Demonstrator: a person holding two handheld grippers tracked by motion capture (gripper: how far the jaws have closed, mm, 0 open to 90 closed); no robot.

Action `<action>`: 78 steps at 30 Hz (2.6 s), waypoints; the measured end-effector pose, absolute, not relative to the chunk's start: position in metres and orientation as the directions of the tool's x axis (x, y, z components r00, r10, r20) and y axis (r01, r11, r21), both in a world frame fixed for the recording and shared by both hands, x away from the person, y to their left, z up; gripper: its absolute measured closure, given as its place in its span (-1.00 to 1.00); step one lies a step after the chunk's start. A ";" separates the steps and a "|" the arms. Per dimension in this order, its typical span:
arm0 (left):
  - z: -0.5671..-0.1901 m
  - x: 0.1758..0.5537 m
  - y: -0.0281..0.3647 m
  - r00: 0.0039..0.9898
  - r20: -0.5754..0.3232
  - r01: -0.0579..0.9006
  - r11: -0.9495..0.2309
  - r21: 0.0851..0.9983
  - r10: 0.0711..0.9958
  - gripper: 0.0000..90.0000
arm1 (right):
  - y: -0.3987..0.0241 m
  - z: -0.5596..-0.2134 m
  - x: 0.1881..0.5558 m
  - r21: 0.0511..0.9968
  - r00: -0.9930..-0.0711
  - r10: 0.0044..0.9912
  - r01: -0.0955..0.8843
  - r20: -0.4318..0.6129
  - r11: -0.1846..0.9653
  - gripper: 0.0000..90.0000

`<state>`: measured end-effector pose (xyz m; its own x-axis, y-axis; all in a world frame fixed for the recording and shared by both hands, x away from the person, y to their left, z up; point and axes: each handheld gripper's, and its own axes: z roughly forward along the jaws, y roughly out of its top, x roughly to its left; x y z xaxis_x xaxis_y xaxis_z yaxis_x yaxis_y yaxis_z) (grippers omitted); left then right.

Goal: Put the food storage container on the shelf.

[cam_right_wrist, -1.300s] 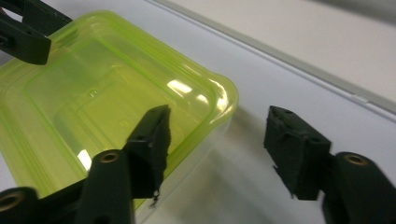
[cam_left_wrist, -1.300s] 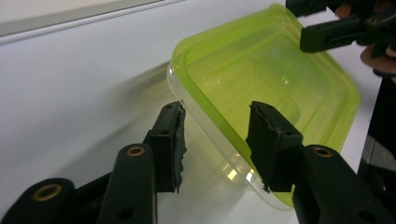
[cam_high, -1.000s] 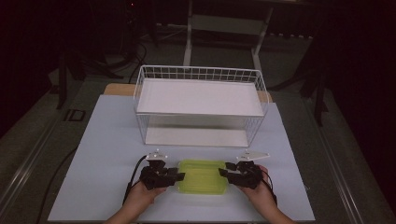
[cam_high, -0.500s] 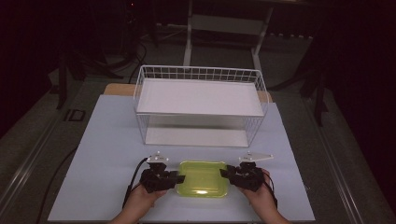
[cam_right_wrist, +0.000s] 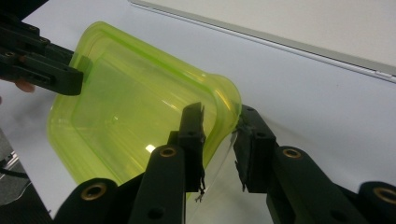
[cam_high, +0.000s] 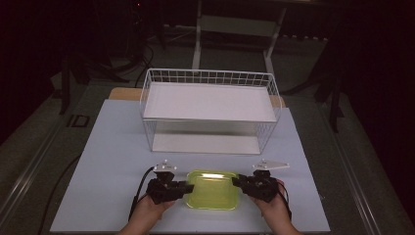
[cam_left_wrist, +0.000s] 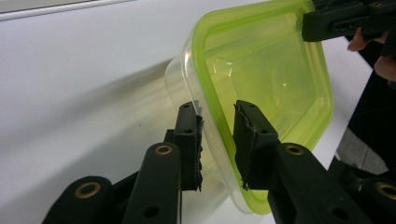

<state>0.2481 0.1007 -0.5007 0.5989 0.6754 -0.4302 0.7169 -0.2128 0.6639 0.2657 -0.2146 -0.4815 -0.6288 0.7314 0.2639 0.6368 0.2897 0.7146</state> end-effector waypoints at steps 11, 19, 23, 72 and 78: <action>-0.491 0.249 0.103 0.585 -0.428 0.694 -0.153 0.703 0.689 0.79 | -0.214 -0.470 0.269 0.714 -0.612 0.744 0.645 0.270 0.272 0.75; -0.476 0.270 0.109 0.563 -0.424 0.675 -0.097 0.732 0.710 0.79 | -0.205 -0.450 0.291 0.755 -0.618 0.751 0.602 0.233 0.261 0.74; -0.473 0.282 0.111 0.559 -0.413 0.661 -0.085 0.746 0.719 0.79 | -0.200 -0.442 0.305 0.767 -0.619 0.756 0.585 0.213 0.263 0.73; -0.512 0.360 0.106 0.519 -0.300 0.545 -0.039 0.837 0.801 0.58 | -0.171 -0.487 0.377 0.858 -0.504 0.864 0.449 0.015 0.247 0.40; -0.516 0.365 0.104 0.509 -0.295 0.545 -0.037 0.838 0.809 0.32 | -0.169 -0.495 0.380 0.845 -0.485 0.874 0.467 -0.002 0.261 0.36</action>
<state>0.3651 0.1040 -0.5161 0.5087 0.8089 -0.2949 0.5449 -0.0373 0.8377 0.3797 -0.1687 -0.4951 -0.4851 0.8745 -0.0017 0.4667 0.2605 0.8452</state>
